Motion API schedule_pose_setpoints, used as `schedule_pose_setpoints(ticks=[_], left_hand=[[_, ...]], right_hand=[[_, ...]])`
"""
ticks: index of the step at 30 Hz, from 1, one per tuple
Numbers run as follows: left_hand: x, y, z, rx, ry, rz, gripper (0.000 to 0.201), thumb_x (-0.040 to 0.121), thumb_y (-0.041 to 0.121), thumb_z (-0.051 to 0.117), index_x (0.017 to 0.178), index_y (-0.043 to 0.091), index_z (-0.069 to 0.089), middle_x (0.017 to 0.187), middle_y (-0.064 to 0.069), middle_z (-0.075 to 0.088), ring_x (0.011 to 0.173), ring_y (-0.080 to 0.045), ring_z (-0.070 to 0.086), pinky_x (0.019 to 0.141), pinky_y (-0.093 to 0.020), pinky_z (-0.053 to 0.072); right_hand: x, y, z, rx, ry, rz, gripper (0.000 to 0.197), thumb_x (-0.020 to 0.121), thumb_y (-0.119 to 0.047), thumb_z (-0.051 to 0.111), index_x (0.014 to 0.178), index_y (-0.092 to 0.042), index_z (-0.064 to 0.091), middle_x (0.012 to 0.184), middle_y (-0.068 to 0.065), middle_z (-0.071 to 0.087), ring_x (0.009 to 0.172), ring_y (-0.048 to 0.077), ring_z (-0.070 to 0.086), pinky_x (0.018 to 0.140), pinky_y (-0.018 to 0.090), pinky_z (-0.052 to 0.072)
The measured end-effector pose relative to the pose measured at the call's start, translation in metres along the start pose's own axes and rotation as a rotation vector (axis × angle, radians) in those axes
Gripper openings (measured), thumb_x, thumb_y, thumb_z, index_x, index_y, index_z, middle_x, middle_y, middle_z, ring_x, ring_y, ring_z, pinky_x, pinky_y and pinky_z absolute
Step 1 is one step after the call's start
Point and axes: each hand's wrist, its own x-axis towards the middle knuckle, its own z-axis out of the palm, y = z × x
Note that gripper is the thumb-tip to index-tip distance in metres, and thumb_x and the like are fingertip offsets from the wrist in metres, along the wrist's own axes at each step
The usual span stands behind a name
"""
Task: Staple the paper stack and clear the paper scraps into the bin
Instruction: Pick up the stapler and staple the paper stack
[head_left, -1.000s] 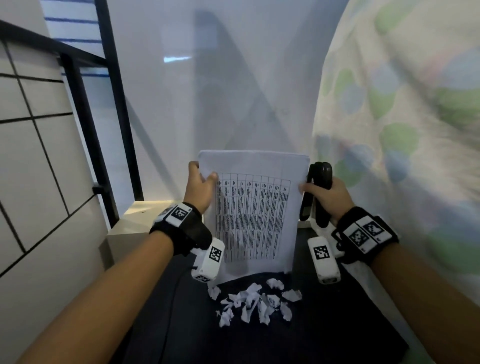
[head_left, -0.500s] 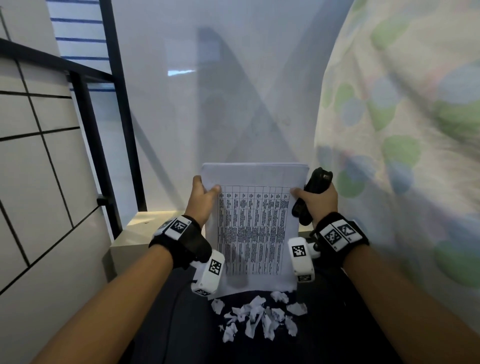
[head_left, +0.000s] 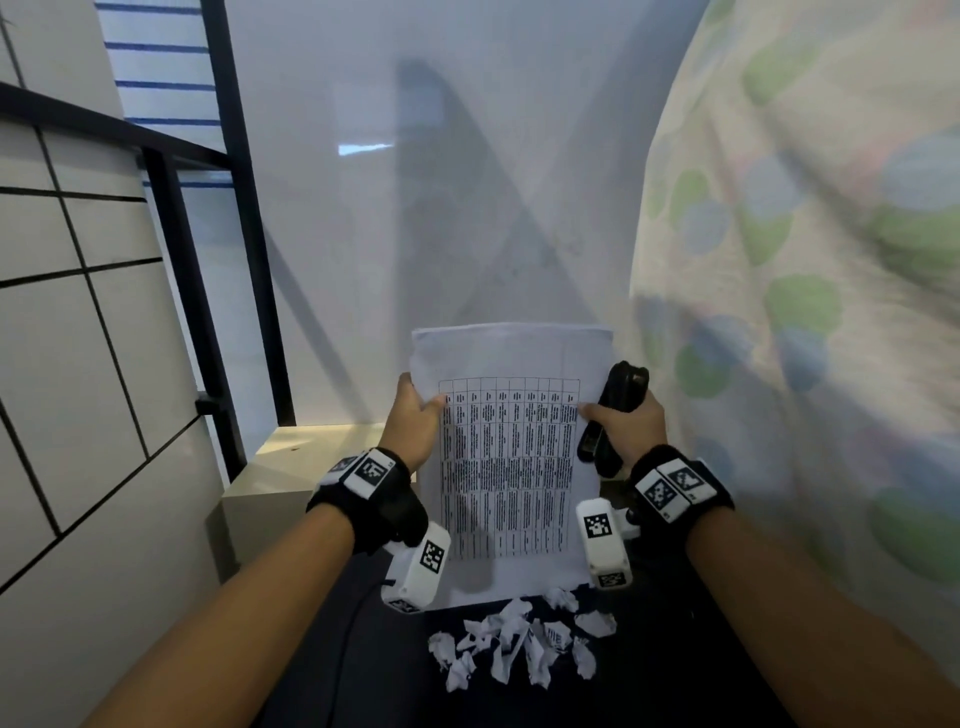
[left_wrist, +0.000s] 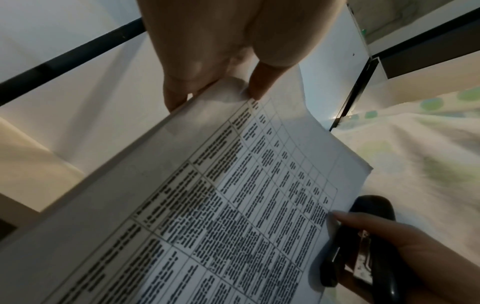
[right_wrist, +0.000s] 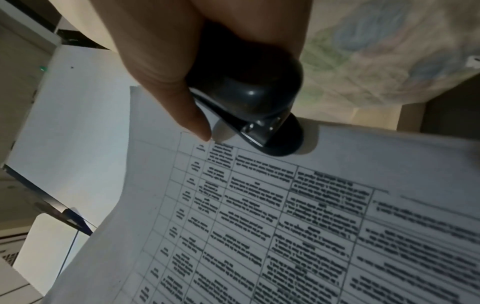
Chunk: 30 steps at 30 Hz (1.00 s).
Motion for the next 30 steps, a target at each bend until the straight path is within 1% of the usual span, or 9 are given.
schedule_pose_setpoints(ticks=[5, 8, 12, 14, 16, 20, 25, 28, 30], left_hand=[[0.005, 0.015, 0.002, 0.049, 0.243, 0.136, 0.04, 0.087, -0.003, 0.051, 0.122, 0.004, 0.033, 0.119, -0.015, 0.043, 0.108, -0.026, 0.05, 0.086, -0.031, 0.049], [0.006, 0.035, 0.009, 0.372, 0.425, 0.349, 0.066, 0.077, 0.005, 0.061, 0.136, 0.013, 0.033, 0.136, -0.013, 0.034, 0.128, -0.028, 0.037, 0.107, -0.045, 0.034], [-0.004, 0.07, 0.033, 0.966, 0.187, 0.64, 0.078, 0.083, 0.029, 0.056, 0.149, 0.02, 0.015, 0.157, -0.008, 0.009, 0.146, -0.025, 0.007, 0.116, -0.056, 0.005], [-0.009, 0.077, 0.051, 1.1, 0.03, 0.694, 0.082, 0.088, 0.035, 0.049, 0.152, 0.021, -0.001, 0.16, -0.004, -0.005, 0.148, -0.023, -0.005, 0.114, -0.057, -0.006], [-0.012, 0.076, 0.068, 1.135, -0.084, 0.69, 0.079, 0.09, 0.036, 0.043, 0.151, 0.02, -0.004, 0.16, -0.003, -0.002, 0.149, -0.022, -0.004, 0.114, -0.059, -0.006], [-0.013, 0.072, 0.081, 1.021, -0.079, 0.671, 0.07, 0.09, 0.034, 0.04, 0.151, 0.018, 0.01, 0.154, -0.003, 0.026, 0.146, -0.022, 0.014, 0.113, -0.062, -0.003], [0.001, 0.056, 0.044, 0.666, 0.338, 0.542, 0.088, 0.074, 0.04, 0.059, 0.148, 0.022, 0.016, 0.152, -0.006, 0.021, 0.143, -0.024, 0.016, 0.114, -0.057, 0.005], [0.009, 0.035, 0.017, 0.29, 0.214, 0.286, 0.114, 0.071, 0.018, 0.076, 0.151, 0.019, -0.005, 0.154, -0.006, 0.012, 0.141, -0.017, 0.019, 0.114, -0.032, 0.021], [0.015, 0.025, 0.008, 0.089, 0.119, 0.149, 0.112, 0.075, 0.004, 0.074, 0.151, 0.016, -0.007, 0.144, 0.005, 0.023, 0.13, -0.009, 0.03, 0.1, -0.013, 0.026]], right_hand=[[0.004, 0.001, 0.003, 0.031, 0.029, -0.019, 0.035, 0.072, -0.002, 0.075, 0.094, -0.011, 0.05, 0.085, 0.004, 0.056, 0.087, 0.024, 0.054, 0.084, 0.035, 0.047], [0.004, 0.004, 0.003, 0.054, -0.003, -0.008, 0.029, 0.072, 0.002, 0.074, 0.078, -0.016, 0.051, 0.074, -0.001, 0.052, 0.078, 0.024, 0.053, 0.075, 0.034, 0.047], [0.003, 0.015, -0.001, 0.071, -0.038, 0.016, 0.033, 0.071, 0.003, 0.073, 0.072, -0.018, 0.048, 0.072, 0.003, 0.052, 0.067, 0.021, 0.052, 0.058, 0.027, 0.045], [0.002, 0.021, -0.001, 0.061, -0.04, 0.015, 0.033, 0.072, 0.003, 0.073, 0.072, -0.018, 0.048, 0.072, 0.003, 0.053, 0.065, 0.019, 0.053, 0.057, 0.028, 0.045], [0.002, 0.026, 0.001, 0.057, -0.023, 0.022, 0.032, 0.07, 0.002, 0.075, 0.071, -0.017, 0.049, 0.075, 0.007, 0.056, 0.069, 0.023, 0.055, 0.064, 0.034, 0.052], [0.007, 0.022, 0.005, 0.116, 0.05, 0.064, 0.027, 0.069, 0.002, 0.074, 0.076, -0.013, 0.052, 0.078, 0.008, 0.057, 0.08, 0.026, 0.058, 0.08, 0.044, 0.052], [0.018, 0.005, -0.001, 0.244, 0.086, 0.084, 0.034, 0.072, 0.0, 0.074, 0.097, -0.009, 0.053, 0.081, 0.004, 0.055, 0.088, 0.026, 0.055, 0.083, 0.04, 0.049], [0.02, 0.0, -0.002, 0.309, 0.064, 0.07, 0.037, 0.071, 0.004, 0.073, 0.098, -0.008, 0.052, 0.077, 0.001, 0.053, 0.087, 0.025, 0.055, 0.083, 0.039, 0.048], [0.019, -0.003, 0.0, 0.323, 0.05, 0.053, 0.036, 0.071, 0.004, 0.073, 0.098, -0.008, 0.052, 0.076, 0.0, 0.052, 0.082, 0.024, 0.054, 0.081, 0.038, 0.048]])
